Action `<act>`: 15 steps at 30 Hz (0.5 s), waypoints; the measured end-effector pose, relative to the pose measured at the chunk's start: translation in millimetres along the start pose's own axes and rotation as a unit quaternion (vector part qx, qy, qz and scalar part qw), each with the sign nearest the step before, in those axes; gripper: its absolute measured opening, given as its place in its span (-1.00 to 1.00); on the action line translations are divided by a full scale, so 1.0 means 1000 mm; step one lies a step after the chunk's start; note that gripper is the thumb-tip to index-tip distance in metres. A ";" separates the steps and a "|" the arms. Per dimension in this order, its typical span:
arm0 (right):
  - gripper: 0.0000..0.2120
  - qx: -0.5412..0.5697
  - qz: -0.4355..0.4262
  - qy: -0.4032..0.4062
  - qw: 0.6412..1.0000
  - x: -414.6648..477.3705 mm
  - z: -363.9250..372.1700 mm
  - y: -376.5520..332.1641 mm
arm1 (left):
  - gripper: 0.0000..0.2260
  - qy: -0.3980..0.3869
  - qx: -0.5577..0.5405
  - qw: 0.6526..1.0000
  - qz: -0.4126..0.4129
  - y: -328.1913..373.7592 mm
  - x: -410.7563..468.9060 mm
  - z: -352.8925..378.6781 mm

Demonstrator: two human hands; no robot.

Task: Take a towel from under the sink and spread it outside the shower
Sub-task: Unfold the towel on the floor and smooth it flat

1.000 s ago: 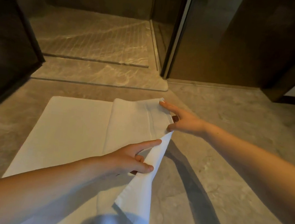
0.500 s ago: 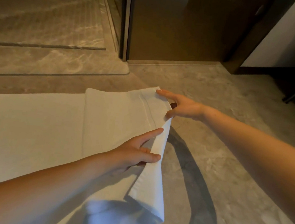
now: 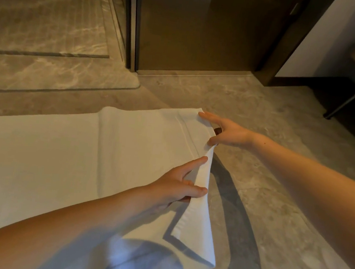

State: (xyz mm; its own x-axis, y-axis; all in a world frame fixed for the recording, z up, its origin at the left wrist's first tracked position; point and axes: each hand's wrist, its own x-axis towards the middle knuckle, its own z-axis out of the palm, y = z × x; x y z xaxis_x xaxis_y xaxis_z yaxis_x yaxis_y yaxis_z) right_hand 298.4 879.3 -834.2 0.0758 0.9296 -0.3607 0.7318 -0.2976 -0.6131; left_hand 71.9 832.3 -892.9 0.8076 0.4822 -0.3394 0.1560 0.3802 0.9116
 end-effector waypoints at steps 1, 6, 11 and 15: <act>-0.17 -0.004 -0.001 0.001 1.000 0.000 -0.003 0.004 | -0.37 -0.002 0.005 1.000 0.000 0.000 0.004 0.003; -0.16 -0.025 -0.006 0.001 1.000 -0.001 -0.011 0.019 | -0.39 -0.011 0.011 1.000 -0.007 -0.001 0.022 0.016; -0.14 -0.043 -0.001 0.001 0.999 -0.003 -0.007 0.035 | -0.39 0.001 0.012 1.000 -0.023 -0.014 0.030 0.024; -0.14 -0.039 0.005 0.002 0.999 0.000 0.007 0.045 | -0.41 0.034 0.045 0.998 -0.038 -0.029 0.027 0.021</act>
State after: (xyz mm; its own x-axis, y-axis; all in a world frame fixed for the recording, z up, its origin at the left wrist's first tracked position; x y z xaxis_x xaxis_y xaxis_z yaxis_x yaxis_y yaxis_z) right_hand 326.2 864.0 -866.7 0.0874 0.9275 -0.3635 0.7808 -0.2904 -0.5532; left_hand 100.9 817.7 -923.6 0.7522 0.5078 -0.4199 0.2673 0.3473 0.8989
